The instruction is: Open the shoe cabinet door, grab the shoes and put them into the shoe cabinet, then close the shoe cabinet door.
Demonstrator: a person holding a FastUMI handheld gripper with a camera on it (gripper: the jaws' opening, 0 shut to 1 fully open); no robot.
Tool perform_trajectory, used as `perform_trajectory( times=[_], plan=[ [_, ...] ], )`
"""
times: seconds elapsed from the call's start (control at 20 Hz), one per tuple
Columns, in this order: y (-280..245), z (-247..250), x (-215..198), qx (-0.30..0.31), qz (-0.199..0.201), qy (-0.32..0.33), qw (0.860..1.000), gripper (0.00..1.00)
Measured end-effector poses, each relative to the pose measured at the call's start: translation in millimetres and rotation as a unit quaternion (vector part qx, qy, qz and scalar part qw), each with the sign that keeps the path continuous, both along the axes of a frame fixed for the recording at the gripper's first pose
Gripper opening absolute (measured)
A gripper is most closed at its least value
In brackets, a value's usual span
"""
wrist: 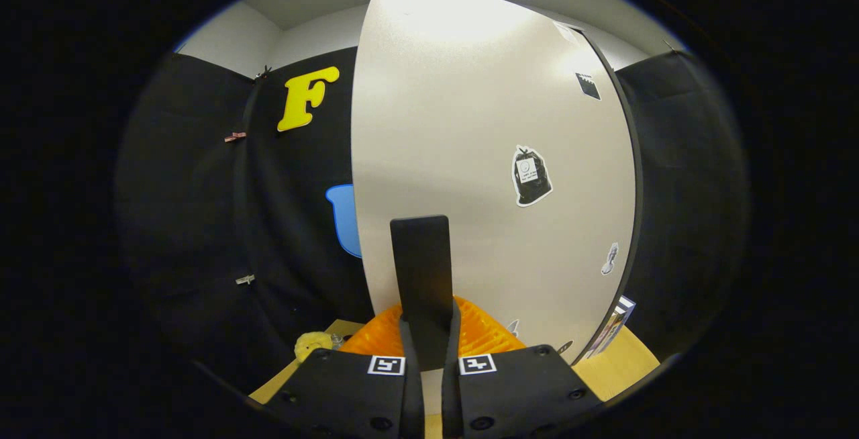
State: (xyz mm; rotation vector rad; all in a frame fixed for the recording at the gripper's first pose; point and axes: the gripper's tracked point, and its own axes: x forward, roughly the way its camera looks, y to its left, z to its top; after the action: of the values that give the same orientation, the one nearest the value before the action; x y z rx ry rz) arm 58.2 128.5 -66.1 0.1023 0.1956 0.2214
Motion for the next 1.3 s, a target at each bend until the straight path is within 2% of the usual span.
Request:
perform_trajectory(
  times=[0.45, 0.65, 1.05, 1.3],
  plan=[
    [-51, 8, -49, 0.005, 0.008, 0.003, 1.000, 0.14],
    [-80, 11, -70, 0.009, -0.004, 0.002, 1.000, 0.14],
    [-122, 14, -89, 0.002, 0.002, 0.006, 1.000, 0.14],
    [-150, 14, -95, 0.011, -0.029, 0.006, 0.999, 0.13]
  ],
)
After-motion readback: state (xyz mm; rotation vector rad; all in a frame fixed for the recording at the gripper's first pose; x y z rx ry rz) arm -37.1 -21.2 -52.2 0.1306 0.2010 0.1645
